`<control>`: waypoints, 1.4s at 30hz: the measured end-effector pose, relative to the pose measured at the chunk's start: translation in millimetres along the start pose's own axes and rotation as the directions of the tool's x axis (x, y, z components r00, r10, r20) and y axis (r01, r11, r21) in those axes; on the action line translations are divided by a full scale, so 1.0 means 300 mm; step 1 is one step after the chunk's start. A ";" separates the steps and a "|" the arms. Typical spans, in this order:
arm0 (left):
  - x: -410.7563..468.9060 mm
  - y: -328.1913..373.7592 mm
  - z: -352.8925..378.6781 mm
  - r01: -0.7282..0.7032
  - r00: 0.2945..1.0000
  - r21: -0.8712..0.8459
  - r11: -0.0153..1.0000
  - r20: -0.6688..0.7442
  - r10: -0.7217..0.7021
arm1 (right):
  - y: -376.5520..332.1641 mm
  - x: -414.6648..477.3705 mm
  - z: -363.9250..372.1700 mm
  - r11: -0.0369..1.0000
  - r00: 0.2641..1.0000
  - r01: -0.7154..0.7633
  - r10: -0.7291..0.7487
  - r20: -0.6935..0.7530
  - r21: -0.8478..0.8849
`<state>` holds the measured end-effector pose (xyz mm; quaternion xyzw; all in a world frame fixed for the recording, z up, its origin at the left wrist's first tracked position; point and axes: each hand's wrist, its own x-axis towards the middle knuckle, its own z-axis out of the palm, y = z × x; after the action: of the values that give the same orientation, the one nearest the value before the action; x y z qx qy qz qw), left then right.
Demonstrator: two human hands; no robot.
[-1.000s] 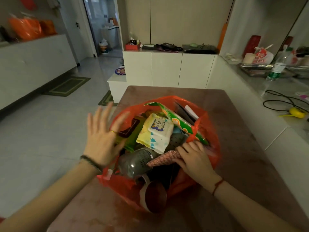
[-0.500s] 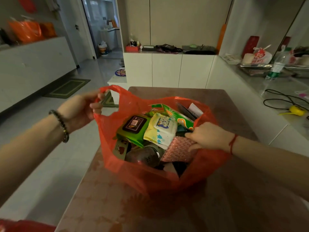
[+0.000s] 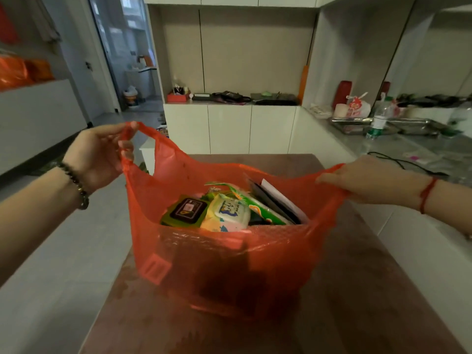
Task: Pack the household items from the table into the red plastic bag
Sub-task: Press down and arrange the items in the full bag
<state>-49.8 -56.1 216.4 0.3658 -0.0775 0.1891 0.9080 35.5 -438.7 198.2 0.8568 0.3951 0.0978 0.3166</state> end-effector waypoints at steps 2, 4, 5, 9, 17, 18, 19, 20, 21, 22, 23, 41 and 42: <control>0.025 0.027 -0.008 0.217 0.975 0.237 0.947 -0.016 -0.219 | 0.007 0.009 -0.006 0.966 0.965 -0.201 0.224 -0.137 0.162; 0.059 0.065 -0.043 0.258 0.962 0.313 0.914 0.002 -0.272 | 0.002 0.029 -0.009 0.915 0.906 -0.275 0.350 -0.240 0.296; 0.071 0.060 -0.048 0.266 0.961 0.312 0.912 -0.017 -0.275 | 0.003 0.043 -0.004 0.907 0.880 -0.293 0.380 -0.286 0.303; 0.096 0.022 0.002 0.256 0.963 0.337 0.906 -0.002 -0.271 | 0.021 0.122 0.029 0.716 0.705 -0.432 0.647 -0.291 0.548; 0.190 -0.044 0.032 0.270 0.959 0.337 0.902 -0.007 -0.284 | 0.016 0.258 0.072 -0.559 0.678 -0.029 0.598 0.428 0.828; 0.202 -0.050 0.034 0.276 0.957 0.332 0.902 -0.008 -0.290 | 0.029 0.262 0.074 -0.655 0.693 0.061 0.571 0.440 0.753; 0.215 -0.060 0.035 0.278 0.957 0.325 0.904 -0.007 -0.291 | 0.046 0.266 0.074 -0.733 0.702 0.154 0.553 0.449 0.663; 0.226 -0.070 0.042 0.278 0.956 0.321 0.905 -0.006 -0.292 | 0.067 0.272 0.076 -0.800 0.705 0.240 0.533 0.467 0.549; 0.240 -0.081 0.050 0.275 0.958 0.320 0.907 -0.009 -0.287 | 0.089 0.280 0.078 -0.850 0.708 0.310 0.505 0.494 0.426; 0.254 -0.091 0.061 0.267 0.960 0.323 0.908 -0.010 -0.279 | 0.112 0.290 0.075 -0.878 0.712 0.348 0.476 0.517 0.328; 0.272 -0.100 0.073 0.254 0.964 0.332 0.909 -0.008 -0.266 | 0.138 0.300 0.069 -0.894 0.719 0.352 0.447 0.532 0.276; 0.348 -0.004 0.114 0.109 0.993 0.362 0.926 -0.002 -0.117 | 0.440 0.445 -0.186 -0.509 0.768 0.039 0.566 0.300 0.860; 0.340 -0.010 0.117 0.119 0.990 0.364 0.924 0.032 -0.140 | 0.441 0.444 -0.173 -0.481 0.743 0.030 0.597 0.302 0.876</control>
<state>44.7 -53.0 268.2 0.5360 -0.0429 0.1291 0.8332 184.4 -380.6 309.7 0.7585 0.0686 -0.0102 -0.6480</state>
